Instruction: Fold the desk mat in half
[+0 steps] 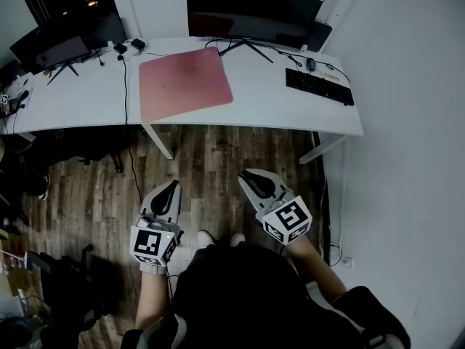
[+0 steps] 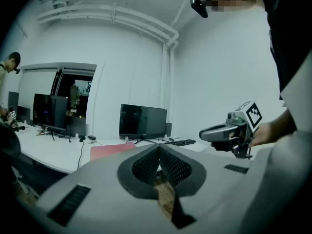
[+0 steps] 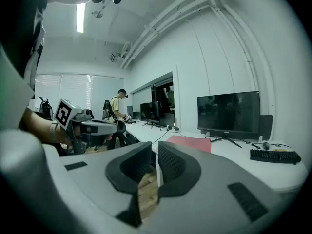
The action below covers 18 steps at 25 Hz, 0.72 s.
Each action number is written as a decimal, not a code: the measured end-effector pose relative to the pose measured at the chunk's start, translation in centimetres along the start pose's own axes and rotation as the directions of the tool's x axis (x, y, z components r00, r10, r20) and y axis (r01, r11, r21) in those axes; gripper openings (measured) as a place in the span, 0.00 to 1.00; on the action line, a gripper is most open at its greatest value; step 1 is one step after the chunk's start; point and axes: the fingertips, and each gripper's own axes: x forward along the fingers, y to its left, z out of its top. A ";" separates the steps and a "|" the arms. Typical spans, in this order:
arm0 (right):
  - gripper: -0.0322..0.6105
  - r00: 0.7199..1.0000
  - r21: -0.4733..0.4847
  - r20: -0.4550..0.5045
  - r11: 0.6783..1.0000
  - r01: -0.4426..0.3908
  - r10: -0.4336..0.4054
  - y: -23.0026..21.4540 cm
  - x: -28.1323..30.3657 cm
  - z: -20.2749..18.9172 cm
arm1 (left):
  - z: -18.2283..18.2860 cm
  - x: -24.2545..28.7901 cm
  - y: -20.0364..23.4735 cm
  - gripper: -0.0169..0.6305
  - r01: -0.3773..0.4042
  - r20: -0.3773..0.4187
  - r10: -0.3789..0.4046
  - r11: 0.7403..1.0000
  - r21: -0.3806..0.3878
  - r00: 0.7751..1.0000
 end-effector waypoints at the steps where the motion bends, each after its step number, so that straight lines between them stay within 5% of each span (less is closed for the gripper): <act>1: 0.13 1.000 -0.001 -0.002 1.000 0.000 0.000 0.4 0.4 0.0 | -0.2 -0.3 0.4 0.04 0.003 -0.009 -0.003 1.000 -0.014 1.000; 18: 0.13 0.998 -0.107 -0.062 0.994 -0.001 -0.005 4.7 8.8 0.4 | -2.9 -3.7 8.8 0.04 -0.007 -0.036 0.006 1.000 -0.016 0.999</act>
